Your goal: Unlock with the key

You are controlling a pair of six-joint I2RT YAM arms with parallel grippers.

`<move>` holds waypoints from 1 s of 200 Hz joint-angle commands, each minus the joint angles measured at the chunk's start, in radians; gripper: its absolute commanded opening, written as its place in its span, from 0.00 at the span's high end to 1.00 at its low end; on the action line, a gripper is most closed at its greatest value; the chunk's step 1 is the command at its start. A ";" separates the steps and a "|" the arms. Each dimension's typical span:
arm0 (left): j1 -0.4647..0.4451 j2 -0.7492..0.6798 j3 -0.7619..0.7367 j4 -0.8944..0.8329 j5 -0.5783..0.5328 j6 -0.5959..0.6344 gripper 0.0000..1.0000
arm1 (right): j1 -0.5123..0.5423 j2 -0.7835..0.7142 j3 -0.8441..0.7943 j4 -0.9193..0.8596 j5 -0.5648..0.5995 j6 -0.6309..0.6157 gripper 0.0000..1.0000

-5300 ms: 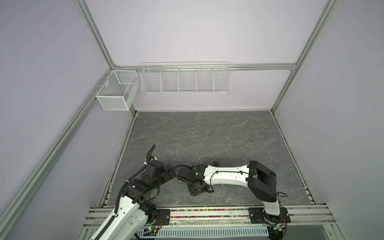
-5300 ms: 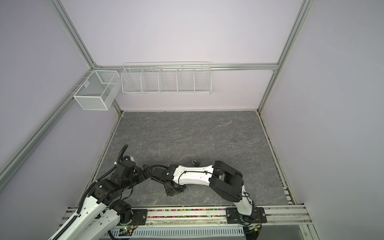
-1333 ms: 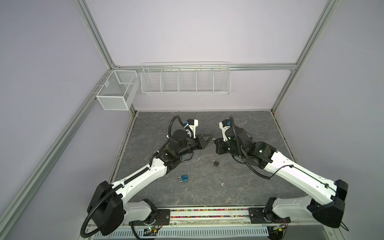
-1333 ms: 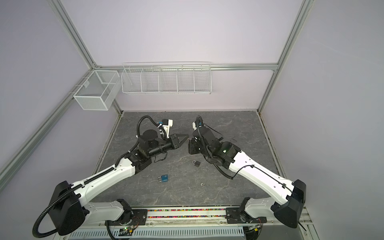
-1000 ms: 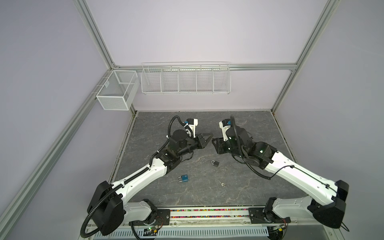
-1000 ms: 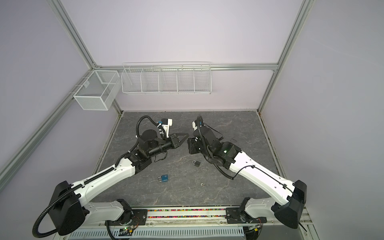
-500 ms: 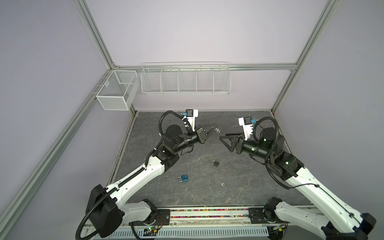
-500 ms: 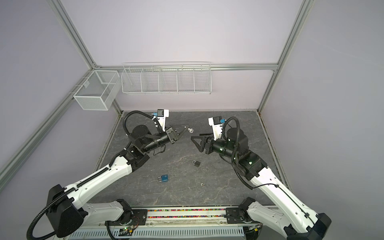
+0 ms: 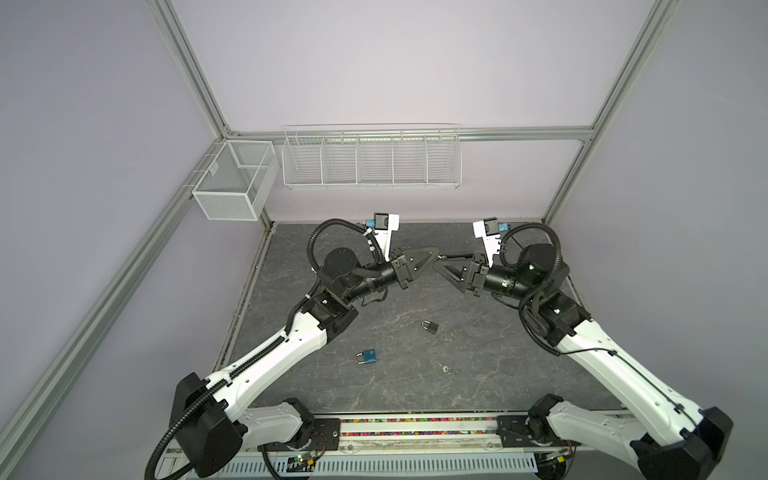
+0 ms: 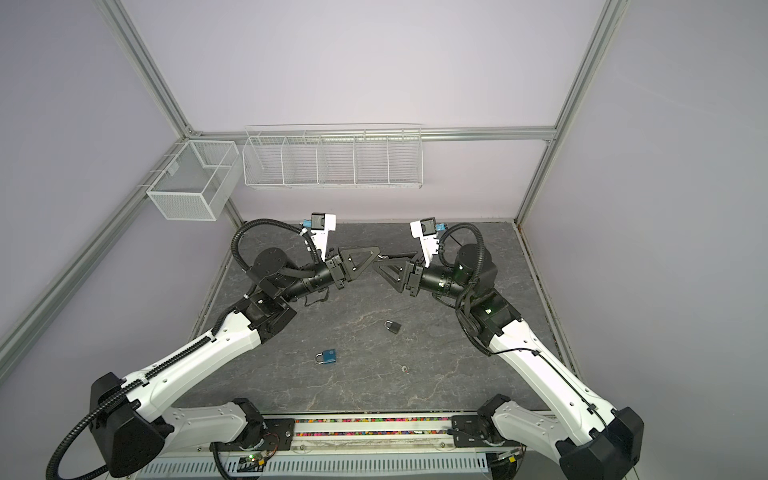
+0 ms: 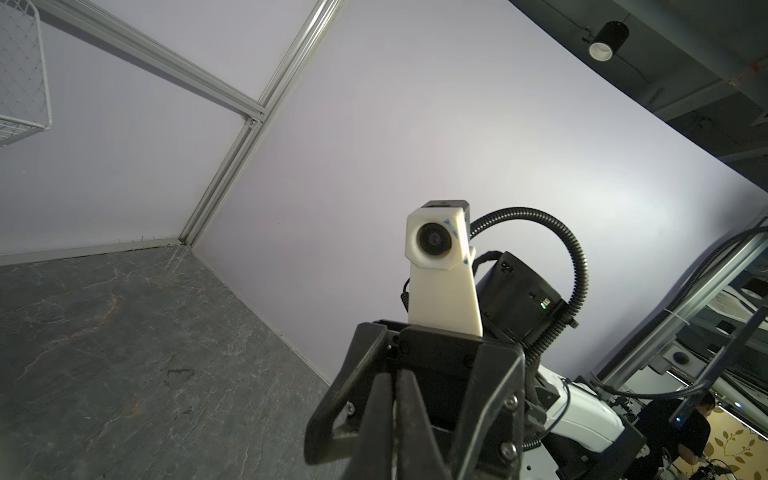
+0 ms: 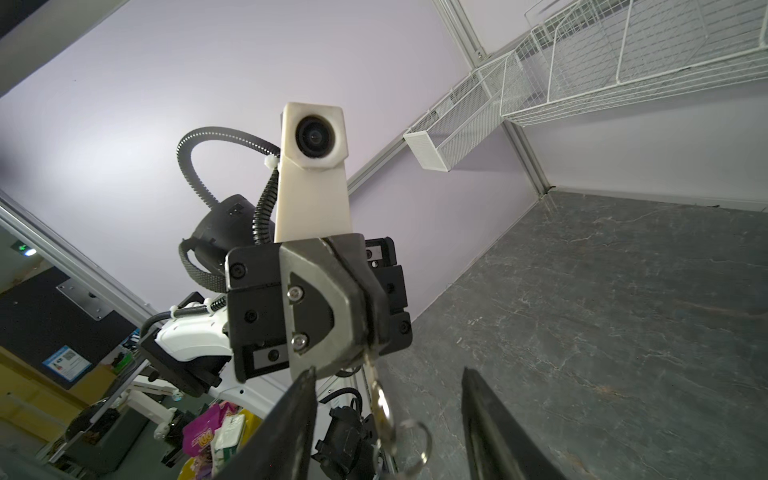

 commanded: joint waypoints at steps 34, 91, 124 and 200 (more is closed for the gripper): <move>-0.003 -0.018 0.028 -0.019 -0.008 0.024 1.00 | -0.002 -0.023 -0.014 0.078 -0.023 0.011 0.61; -0.003 -0.030 0.031 -0.040 -0.032 0.040 1.00 | -0.013 -0.043 -0.022 0.027 0.006 -0.011 0.72; -0.003 -0.028 0.028 -0.037 -0.034 0.036 1.00 | -0.020 -0.042 -0.024 0.033 0.005 -0.004 0.76; -0.003 -0.026 0.021 -0.031 -0.053 0.033 1.00 | -0.029 -0.040 -0.025 0.033 -0.010 0.006 0.86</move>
